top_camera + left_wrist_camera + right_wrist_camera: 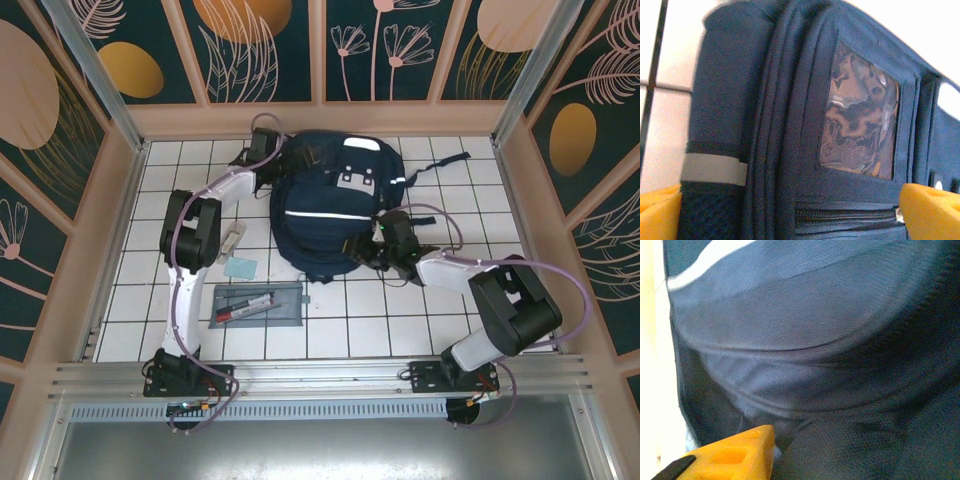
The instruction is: Pack books, pencil case, and school supplies into a backpack
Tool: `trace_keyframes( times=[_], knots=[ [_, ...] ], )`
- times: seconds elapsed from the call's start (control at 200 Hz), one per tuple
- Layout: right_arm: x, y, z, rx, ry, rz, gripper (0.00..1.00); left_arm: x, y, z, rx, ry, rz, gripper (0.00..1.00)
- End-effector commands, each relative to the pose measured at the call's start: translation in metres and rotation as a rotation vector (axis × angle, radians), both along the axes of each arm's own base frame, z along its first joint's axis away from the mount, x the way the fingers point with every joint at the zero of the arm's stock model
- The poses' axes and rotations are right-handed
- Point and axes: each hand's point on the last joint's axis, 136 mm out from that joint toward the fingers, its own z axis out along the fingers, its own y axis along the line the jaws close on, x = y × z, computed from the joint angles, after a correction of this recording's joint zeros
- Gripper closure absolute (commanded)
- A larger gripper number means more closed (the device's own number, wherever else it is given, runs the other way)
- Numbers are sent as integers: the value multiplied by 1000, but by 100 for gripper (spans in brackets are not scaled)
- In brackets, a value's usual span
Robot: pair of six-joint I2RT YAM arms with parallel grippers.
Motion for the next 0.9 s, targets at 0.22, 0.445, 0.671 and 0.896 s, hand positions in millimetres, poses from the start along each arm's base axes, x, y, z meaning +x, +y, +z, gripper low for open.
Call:
trace_keyframes(
  times=[0.22, 0.445, 0.671, 0.896],
  knots=[
    [44, -13, 105, -209, -324, -78, 32, -28, 20, 85, 325, -92, -43, 1],
    [92, -91, 147, -189, -372, -234, 1, -90, -5, 85, 275, -64, -131, 4],
    [119, -157, 123, -200, -322, -300, 1, -150, -62, 66, 262, -39, -231, 11],
    [112, -183, 101, -163, -274, -355, 6, -170, -123, 32, 375, 6, -323, 28]
  ],
)
